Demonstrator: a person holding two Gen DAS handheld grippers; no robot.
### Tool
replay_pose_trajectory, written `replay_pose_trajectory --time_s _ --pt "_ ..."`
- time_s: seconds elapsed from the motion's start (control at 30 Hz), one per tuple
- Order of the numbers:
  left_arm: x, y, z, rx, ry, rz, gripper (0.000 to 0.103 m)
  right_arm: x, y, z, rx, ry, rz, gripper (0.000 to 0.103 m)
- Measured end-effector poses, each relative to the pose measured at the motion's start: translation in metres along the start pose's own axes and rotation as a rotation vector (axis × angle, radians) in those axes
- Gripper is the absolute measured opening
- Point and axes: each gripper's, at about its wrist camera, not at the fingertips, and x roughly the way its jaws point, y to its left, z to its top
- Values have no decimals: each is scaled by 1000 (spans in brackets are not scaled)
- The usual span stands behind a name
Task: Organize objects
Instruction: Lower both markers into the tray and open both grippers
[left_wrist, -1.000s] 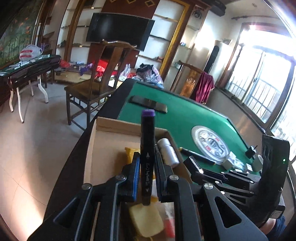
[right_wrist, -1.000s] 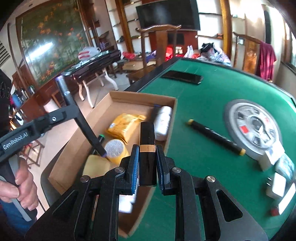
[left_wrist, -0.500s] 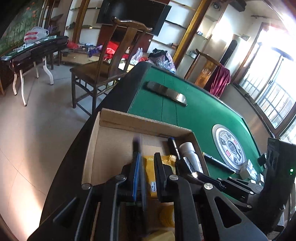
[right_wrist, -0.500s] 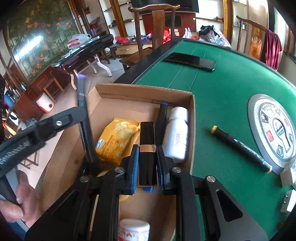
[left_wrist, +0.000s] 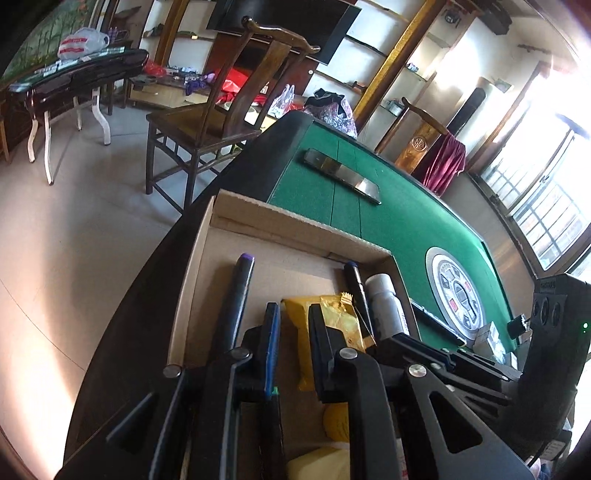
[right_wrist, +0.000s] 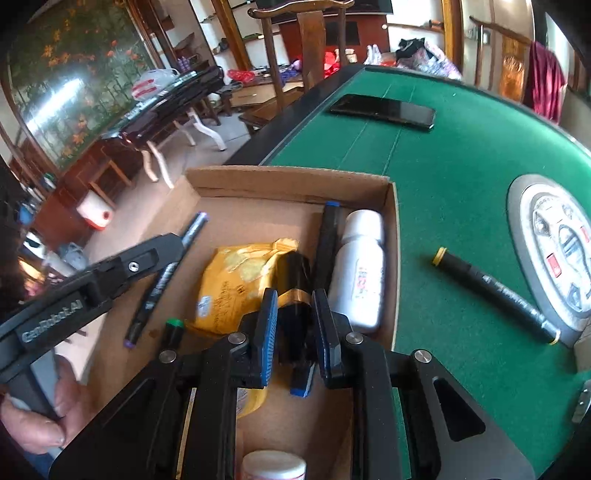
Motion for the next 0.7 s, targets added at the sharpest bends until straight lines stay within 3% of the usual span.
replay_pose_trajectory --time_s 0.2,0.4,0.53,0.6,0.7 --pt "-22 -10 -17 -1 -11 -65 15 -37 -31 -3 65 -103 35 19" --pt "-41 -43 -35 68 -19 -142 15 -43 -128 9 228 -108 -114 19" --pt "-39 -68 -42 126 5 -169 29 -39 -178 4 313 -84 -169 19" --pt "-35 -78 -44 145 18 -169 33 -35 -187 -3 331 -67 -151 19" --pt "-29 -88 -46 152 35 -169 33 -33 -182 -17 342 -39 -53 19"
